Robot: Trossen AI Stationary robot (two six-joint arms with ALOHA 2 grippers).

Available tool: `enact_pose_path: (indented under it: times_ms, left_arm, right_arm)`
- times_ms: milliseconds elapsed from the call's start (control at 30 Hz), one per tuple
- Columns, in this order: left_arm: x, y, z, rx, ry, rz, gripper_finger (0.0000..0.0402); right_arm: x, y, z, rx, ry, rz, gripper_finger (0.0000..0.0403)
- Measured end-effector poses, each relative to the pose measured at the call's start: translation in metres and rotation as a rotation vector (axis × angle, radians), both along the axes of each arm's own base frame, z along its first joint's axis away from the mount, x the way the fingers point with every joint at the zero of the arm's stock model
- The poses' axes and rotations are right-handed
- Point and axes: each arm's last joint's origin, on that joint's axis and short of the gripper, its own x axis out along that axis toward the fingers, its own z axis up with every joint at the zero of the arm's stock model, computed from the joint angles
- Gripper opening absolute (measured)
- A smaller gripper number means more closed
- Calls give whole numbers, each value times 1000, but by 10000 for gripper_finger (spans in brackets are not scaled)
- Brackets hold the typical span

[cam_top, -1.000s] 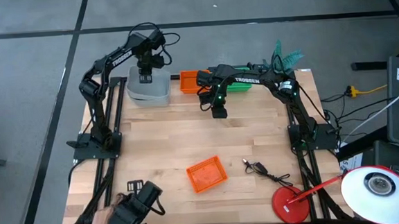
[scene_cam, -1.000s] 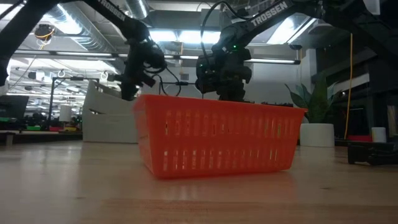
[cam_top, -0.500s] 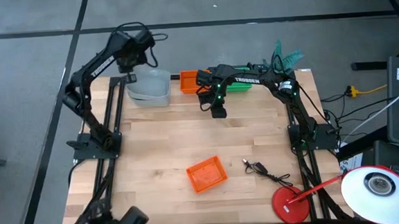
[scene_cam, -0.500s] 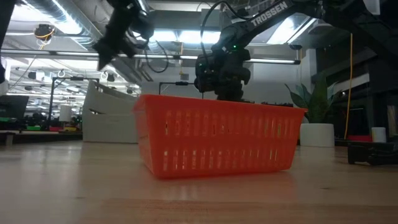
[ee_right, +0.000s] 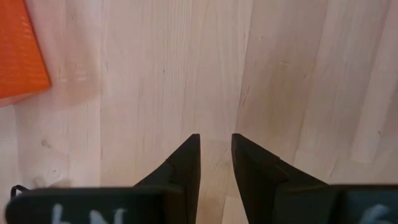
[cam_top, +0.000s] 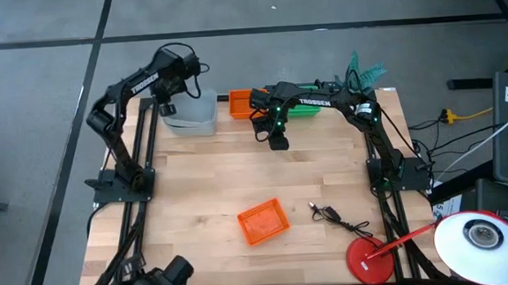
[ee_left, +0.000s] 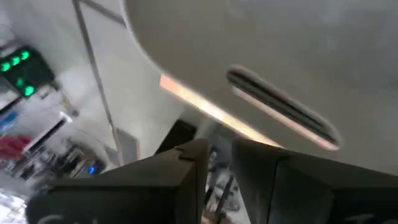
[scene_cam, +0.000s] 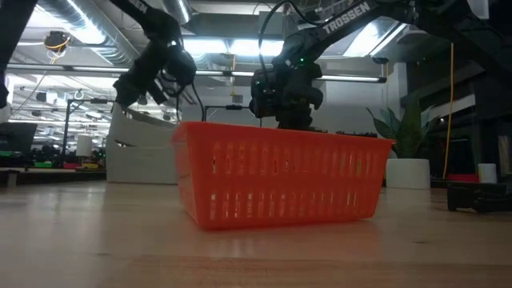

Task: Stack baskets by color
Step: Stack the bottom gray bin on top of the top gray bin

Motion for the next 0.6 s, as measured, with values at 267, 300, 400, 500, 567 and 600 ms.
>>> enact_pose_path:
  times_ms: [267,300,400,500,567,600]
  left_arm:
    - [6,4,-8,14,-65,-2,64]
    - [5,3,-8,7,-62,-2,64]
    - [5,2,-7,0,-54,-3,64]
    - [10,-2,-3,-24,-93,-7,64]
    - [16,-9,2,-67,-188,-9,64]
    - [20,-13,5,-94,-244,-16,64]
  right_arm:
    - [0,0,0,1,-1,0,91]
    - [0,0,0,1,0,0,91]
    - [0,0,0,1,-1,0,91]
    - [0,0,0,1,-1,0,91]
    - [0,0,0,1,-1,0,91]
    - [0,0,0,1,-1,0,91]
